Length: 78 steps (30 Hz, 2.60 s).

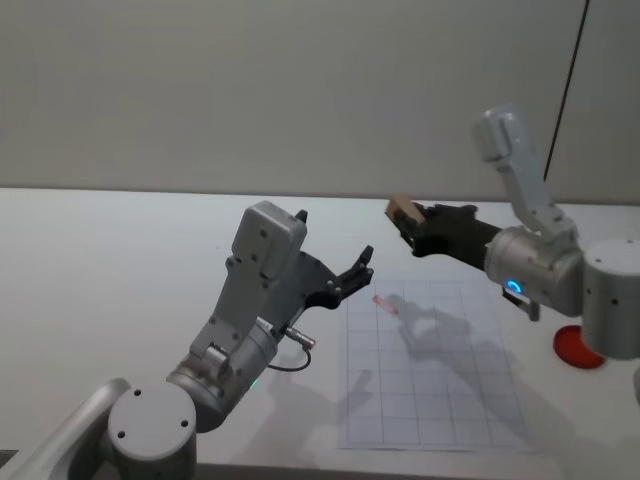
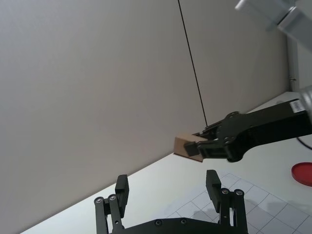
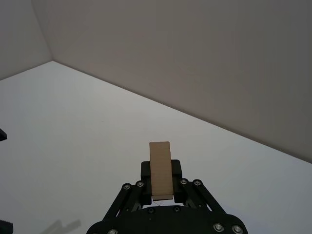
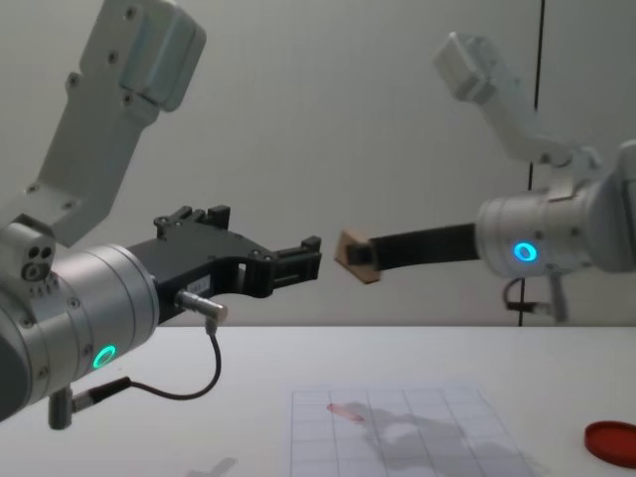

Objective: Use the one hand to pick up the stamp and affix it onto the A4 paper.

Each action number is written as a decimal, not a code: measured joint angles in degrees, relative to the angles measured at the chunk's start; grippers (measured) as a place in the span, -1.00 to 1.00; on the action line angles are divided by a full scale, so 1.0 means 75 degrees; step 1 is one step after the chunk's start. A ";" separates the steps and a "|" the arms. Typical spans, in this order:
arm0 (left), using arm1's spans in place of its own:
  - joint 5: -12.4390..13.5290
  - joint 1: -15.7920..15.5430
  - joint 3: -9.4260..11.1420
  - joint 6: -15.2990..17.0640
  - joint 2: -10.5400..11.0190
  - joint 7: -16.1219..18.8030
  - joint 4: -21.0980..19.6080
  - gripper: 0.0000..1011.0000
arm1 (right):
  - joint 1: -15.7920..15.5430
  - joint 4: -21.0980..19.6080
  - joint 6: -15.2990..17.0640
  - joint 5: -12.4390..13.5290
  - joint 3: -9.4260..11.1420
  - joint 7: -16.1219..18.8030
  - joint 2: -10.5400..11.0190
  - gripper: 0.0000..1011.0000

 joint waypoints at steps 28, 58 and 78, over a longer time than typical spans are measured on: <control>0.0000 0.0000 0.0000 0.0000 -0.0001 0.0001 0.0000 0.98 | -0.2844 -0.4680 0.1641 0.1877 0.0916 -0.3456 0.1745 -0.57; 0.0000 0.0000 0.0000 0.0000 0.0000 0.0000 0.0000 0.98 | -0.3259 -0.4551 0.1463 0.2742 0.1430 -0.4042 0.2040 -0.57; 0.0000 0.0000 0.0001 0.0000 0.0000 0.0000 -0.0001 0.98 | -0.3039 -0.3685 0.1650 0.2811 0.1466 -0.4035 0.1876 -0.57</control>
